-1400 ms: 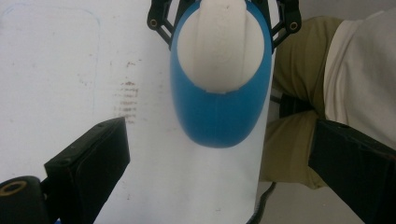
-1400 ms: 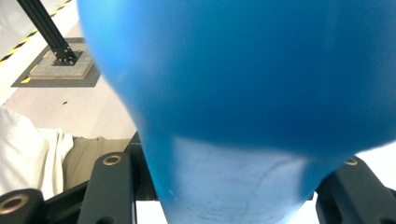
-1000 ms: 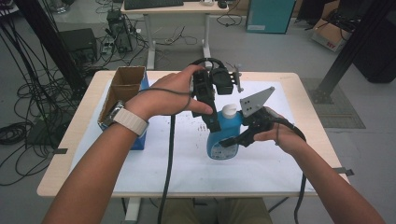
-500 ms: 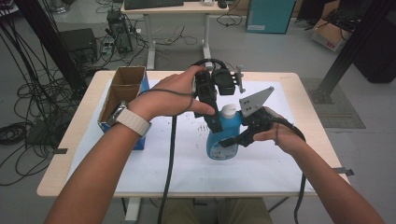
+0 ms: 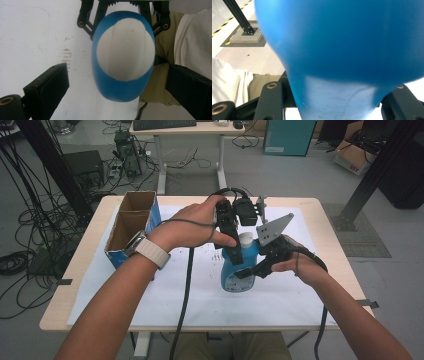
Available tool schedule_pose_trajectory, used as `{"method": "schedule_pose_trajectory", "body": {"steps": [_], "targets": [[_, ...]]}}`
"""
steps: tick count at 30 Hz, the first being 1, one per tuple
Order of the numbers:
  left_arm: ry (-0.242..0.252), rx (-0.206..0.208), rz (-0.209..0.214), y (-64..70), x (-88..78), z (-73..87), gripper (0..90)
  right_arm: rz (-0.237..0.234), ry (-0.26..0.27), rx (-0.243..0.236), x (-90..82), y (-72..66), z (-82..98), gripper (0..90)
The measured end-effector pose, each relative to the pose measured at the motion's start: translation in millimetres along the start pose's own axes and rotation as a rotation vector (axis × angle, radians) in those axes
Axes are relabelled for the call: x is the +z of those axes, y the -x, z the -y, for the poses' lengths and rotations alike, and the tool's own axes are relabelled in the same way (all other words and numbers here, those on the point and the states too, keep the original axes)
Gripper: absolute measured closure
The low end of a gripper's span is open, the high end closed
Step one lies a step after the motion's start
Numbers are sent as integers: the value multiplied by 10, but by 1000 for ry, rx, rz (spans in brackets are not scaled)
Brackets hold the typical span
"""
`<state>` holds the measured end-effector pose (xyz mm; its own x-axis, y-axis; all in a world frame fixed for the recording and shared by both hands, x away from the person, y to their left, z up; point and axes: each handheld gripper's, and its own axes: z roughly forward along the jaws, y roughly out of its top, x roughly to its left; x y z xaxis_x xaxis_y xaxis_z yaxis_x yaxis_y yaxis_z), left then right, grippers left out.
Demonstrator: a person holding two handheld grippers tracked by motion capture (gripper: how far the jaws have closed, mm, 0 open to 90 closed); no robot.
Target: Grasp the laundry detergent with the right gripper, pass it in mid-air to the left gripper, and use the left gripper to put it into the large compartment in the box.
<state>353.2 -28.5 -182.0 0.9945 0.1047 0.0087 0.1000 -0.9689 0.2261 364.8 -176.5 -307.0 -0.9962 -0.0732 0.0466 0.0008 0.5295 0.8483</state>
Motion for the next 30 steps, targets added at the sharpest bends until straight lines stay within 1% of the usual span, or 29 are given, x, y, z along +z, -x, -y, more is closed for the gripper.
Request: {"method": "schedule_pose_trajectory", "body": {"steps": [1,3,4,5,6,9,11,12,13,14,15,16,18,21,22,24,25,26,28,30], "targets": [[3,0,-3,1,11,-5,54,0,0,0,-1,0,1,437],[-1,-1,5,-1,29,-16,55,1,2,5,-2,-5,3,437],[3,-4,0,-1,41,-21,55,1,-3,-2,-2,-2,6,437],[1,-4,11,-6,49,-27,55,0,-6,0,-2,-6,5,437],[-1,-4,11,-9,58,-33,55,0,-4,-1,0,-9,4,437],[-2,-3,3,-16,89,-47,54,-2,0,-13,5,-9,0,437],[-3,-6,6,-25,101,-52,53,-2,0,-13,5,-11,0,437],[-10,-2,14,-31,103,-56,53,-2,0,-13,4,-11,0,437],[-4,-5,7,-30,113,-55,53,-2,-2,-8,2,-14,2,437],[-1,-10,11,-26,121,-56,55,-2,-3,-6,0,-14,3,437],[-4,-3,12,-28,123,-58,60,-1,-3,-7,0,-13,4,437],[0,-4,20,-29,131,-62,70,0,1,-20,2,-5,4,437],[0,-1,20,-29,154,-67,82,-2,-2,-5,-2,-14,3,437],[-5,4,26,-32,168,-74,107,0,-5,5,2,-20,4,437],[-1,2,24,-31,176,-75,107,1,-5,5,3,-20,4,437],[-5,2,33,-36,182,-81,116,-2,-3,-3,10,-17,4,437],[-2,1,30,-36,188,-82,119,-6,-7,4,8,-24,3,437],[-4,1,38,-40,193,-85,124,-5,-7,1,10,-24,4,437],[-1,1,37,-37,202,-86,140,-6,-7,1,10,-24,2,437],[-6,2,48,-40,205,-93,158,-9,-7,2,10,-25,1,437]]}}
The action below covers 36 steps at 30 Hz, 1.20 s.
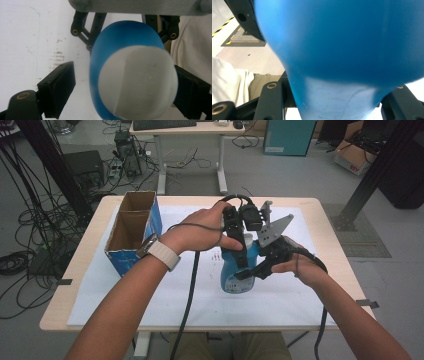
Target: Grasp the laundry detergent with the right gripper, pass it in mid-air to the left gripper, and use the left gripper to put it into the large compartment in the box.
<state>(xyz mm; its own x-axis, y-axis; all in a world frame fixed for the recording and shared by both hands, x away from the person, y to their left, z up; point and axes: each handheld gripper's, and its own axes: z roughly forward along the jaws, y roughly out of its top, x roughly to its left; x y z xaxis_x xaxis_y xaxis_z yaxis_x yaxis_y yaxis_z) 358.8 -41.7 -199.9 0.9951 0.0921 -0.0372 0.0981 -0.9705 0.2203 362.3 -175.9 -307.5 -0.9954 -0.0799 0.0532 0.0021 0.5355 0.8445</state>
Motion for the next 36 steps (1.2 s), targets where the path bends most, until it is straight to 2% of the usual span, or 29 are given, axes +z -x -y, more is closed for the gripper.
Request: {"method": "schedule_pose_trajectory", "body": {"steps": [10,13,14,15,16,17,18,20,22,25,36], "targets": [[7,-2,30,3,26,-3,235,8,0,-11,6,6,7,437],[6,3,28,-11,33,-6,250,-5,4,-2,10,5,8,437],[9,-14,40,-5,40,-4,250,-5,5,-9,12,10,9,437],[6,-13,42,-12,40,-4,256,-5,4,-11,13,11,10,437],[9,-11,35,-15,45,-2,262,-4,-1,-24,11,20,12,437],[8,10,34,-34,43,-4,271,-5,7,-11,17,11,11,437],[5,55,42,-67,43,-10,283,-3,10,-16,18,14,10,437],[10,45,42,-61,51,-3,306,-4,10,-15,19,13,9,437],[14,56,50,-64,56,-3,315,-8,7,-8,16,6,9,437],[19,49,51,-58,55,-4,360,-9,4,-12,20,11,14,437],[9,52,46,-40,70,4,374,-16,-8,-35,36,24,19,437]]}}
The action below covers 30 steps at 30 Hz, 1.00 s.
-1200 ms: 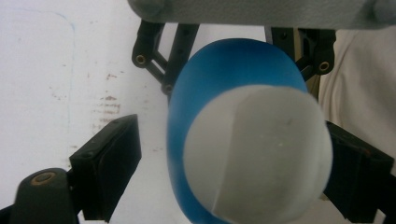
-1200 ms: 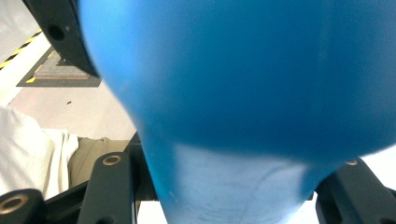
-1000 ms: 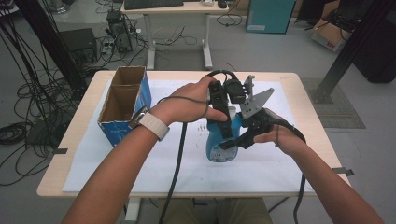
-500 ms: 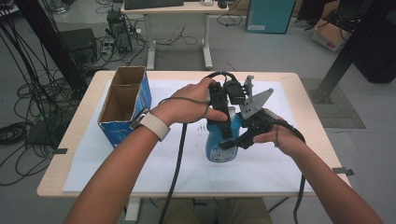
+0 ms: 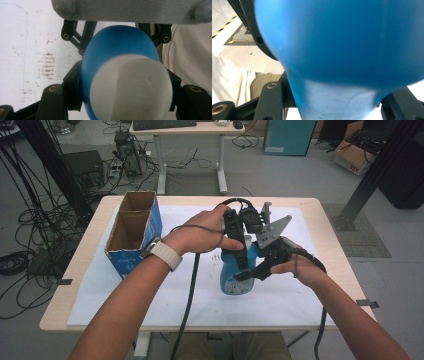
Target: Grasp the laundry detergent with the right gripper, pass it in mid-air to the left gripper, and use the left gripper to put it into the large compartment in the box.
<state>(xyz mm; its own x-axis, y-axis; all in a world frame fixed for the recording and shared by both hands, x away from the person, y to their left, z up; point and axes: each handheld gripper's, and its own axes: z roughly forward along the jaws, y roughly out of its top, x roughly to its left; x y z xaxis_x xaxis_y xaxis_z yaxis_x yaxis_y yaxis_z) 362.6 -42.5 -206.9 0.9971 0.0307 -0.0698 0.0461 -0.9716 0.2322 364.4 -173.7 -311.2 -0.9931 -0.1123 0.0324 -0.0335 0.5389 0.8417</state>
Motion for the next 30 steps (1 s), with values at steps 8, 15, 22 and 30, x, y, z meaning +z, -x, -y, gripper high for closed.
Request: {"method": "schedule_pose_trajectory", "body": {"steps": [8,15,22,30], "targets": [[19,-69,-2,59,-8,31,376,-2,-1,-3,9,-7,-13,438],[18,-73,-1,66,-9,33,376,-1,7,10,14,-22,-19,438],[23,-69,-7,75,-20,42,376,-1,7,25,3,-39,-35,438],[20,-67,-8,79,-18,48,376,2,6,12,10,-36,-38,438]]}}
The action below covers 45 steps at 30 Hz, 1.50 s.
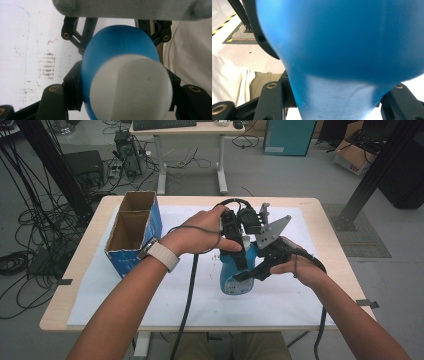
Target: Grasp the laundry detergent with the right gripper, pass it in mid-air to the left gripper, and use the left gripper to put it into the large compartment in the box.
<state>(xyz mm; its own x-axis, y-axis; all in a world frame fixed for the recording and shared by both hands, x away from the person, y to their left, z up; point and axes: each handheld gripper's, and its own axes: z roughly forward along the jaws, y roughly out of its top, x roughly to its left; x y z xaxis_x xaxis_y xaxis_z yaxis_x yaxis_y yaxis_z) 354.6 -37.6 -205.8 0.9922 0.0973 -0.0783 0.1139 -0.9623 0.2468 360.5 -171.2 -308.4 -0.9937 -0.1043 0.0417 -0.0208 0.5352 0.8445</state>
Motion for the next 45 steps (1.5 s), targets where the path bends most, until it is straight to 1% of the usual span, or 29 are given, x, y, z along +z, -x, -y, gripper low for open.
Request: {"method": "schedule_pose_trajectory", "body": {"steps": [1,2,10,11,18,20,24,26,28,29,31,32,33,38,39,43,45], "targets": [[1,-3,0,2,2,0,376,-1,-2,8,0,-6,-2,438],[3,-4,1,2,4,-1,376,0,-1,-1,3,-1,0,438],[0,-3,4,-8,5,-5,376,2,-6,0,-4,1,3,438],[2,-5,4,-7,7,-5,376,5,-9,-5,-5,7,4,438],[8,-8,3,-9,9,-1,376,4,-9,-1,-7,9,5,438],[8,-10,3,-11,11,-2,376,18,-14,-7,-3,14,7,437],[6,-8,5,-14,14,-6,375,0,-9,2,-7,8,8,438],[8,-7,5,-16,14,-5,375,0,-7,4,-9,8,10,438],[12,-7,8,-18,15,-4,375,16,-15,-9,-9,18,13,437],[10,-5,7,-19,16,-4,375,4,-10,1,-12,12,13,438],[9,-8,6,-17,18,-4,375,3,-11,1,-11,12,14,438],[8,-7,5,-17,17,-5,375,3,-14,9,-14,7,13,438],[10,-8,6,-18,17,-5,375,3,-13,0,-12,13,14,438],[10,-11,9,-12,15,-2,375,0,-9,1,-13,11,12,438],[10,-10,9,-13,14,-2,375,13,-16,-10,-8,16,12,437],[13,-8,6,-12,10,-1,375,3,-11,9,-17,2,10,438],[15,-9,5,-8,10,-2,375,2,-8,0,-16,7,11,438]]}}
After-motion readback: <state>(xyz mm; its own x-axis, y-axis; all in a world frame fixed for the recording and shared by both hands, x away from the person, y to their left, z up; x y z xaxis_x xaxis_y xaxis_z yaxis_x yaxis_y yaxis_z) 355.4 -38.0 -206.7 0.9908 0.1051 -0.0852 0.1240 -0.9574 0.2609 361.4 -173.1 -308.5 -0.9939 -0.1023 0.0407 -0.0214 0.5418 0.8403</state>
